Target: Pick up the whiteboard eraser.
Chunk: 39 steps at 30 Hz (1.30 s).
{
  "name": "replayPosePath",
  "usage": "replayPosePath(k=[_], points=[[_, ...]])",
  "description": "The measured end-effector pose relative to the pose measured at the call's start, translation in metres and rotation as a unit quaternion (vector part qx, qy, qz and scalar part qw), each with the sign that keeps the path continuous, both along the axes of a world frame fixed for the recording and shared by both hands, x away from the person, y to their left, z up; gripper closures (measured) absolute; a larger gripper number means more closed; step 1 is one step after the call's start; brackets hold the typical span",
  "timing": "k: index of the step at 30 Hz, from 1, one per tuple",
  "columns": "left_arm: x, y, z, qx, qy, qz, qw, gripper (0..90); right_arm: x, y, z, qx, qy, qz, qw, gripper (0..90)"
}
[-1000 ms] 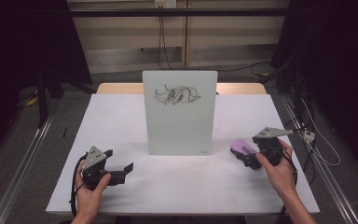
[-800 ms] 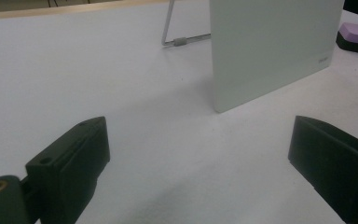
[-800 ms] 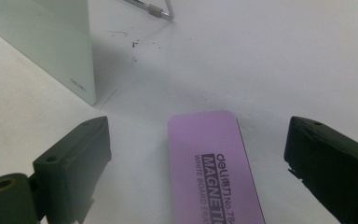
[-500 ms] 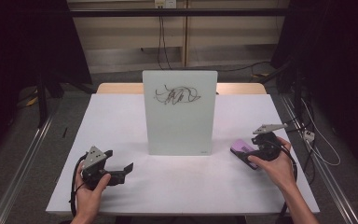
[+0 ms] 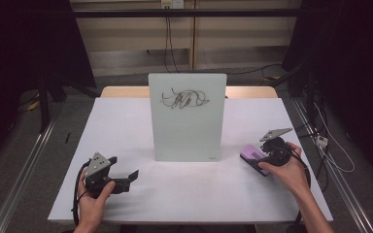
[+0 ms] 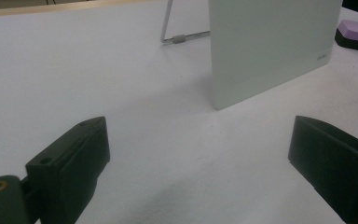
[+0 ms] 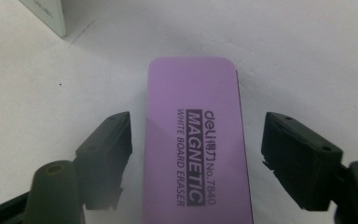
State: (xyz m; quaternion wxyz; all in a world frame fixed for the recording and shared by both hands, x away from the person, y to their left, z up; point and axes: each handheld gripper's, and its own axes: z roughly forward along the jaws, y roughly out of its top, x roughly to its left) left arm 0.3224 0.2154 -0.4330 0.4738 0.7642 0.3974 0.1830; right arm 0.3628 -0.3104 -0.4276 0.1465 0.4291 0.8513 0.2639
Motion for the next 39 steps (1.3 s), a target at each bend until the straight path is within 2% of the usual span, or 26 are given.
replayPosePath(k=[3, 5, 11, 15, 21, 25, 30, 36, 39], points=[[0.0, 0.0, 0.0, -0.002, 0.001, 0.002, 1.0, 5.3, 0.001, 0.001, -0.001, -0.011, 0.003, 0.006, 0.9999, 28.6], [0.0, -0.001, -0.001, -0.002, 0.002, 0.0, 1.0, 5.3, 0.002, 0.002, -0.001, -0.022, 0.009, 0.015, 0.9996, 36.6], [0.001, 0.0, -0.001, -0.001, 0.002, 0.0, 1.0, 5.3, 0.003, 0.004, -0.002, -0.036, 0.014, 0.017, 0.9991, 36.1], [0.001, 0.0, -0.001, 0.001, 0.002, 0.001, 1.0, 5.3, 0.003, 0.004, -0.003, -0.039, 0.024, 0.022, 0.9987, 39.7], [0.002, 0.003, -0.001, 0.001, 0.003, 0.008, 1.0, 5.3, 0.001, 0.008, -0.003, -0.052, 0.022, 0.019, 0.9982, 41.1], [0.002, 0.003, -0.001, 0.001, 0.003, 0.006, 1.0, 5.3, 0.001, 0.007, -0.002, -0.05, 0.02, 0.019, 0.9984, 41.3], [0.002, 0.002, -0.001, -0.001, 0.003, 0.005, 1.0, 5.3, -0.002, 0.003, 0.002, -0.043, 0.002, 0.009, 0.999, 41.4], [0.001, 0.003, 0.0, 0.001, 0.002, 0.004, 1.0, 5.3, -0.007, -0.001, 0.005, -0.012, -0.007, -0.009, 0.9999, 41.5], [0.002, 0.002, -0.001, -0.003, 0.004, 0.004, 1.0, 5.3, -0.01, -0.001, 0.006, -0.005, -0.015, -0.013, 0.9998, 41.5]])
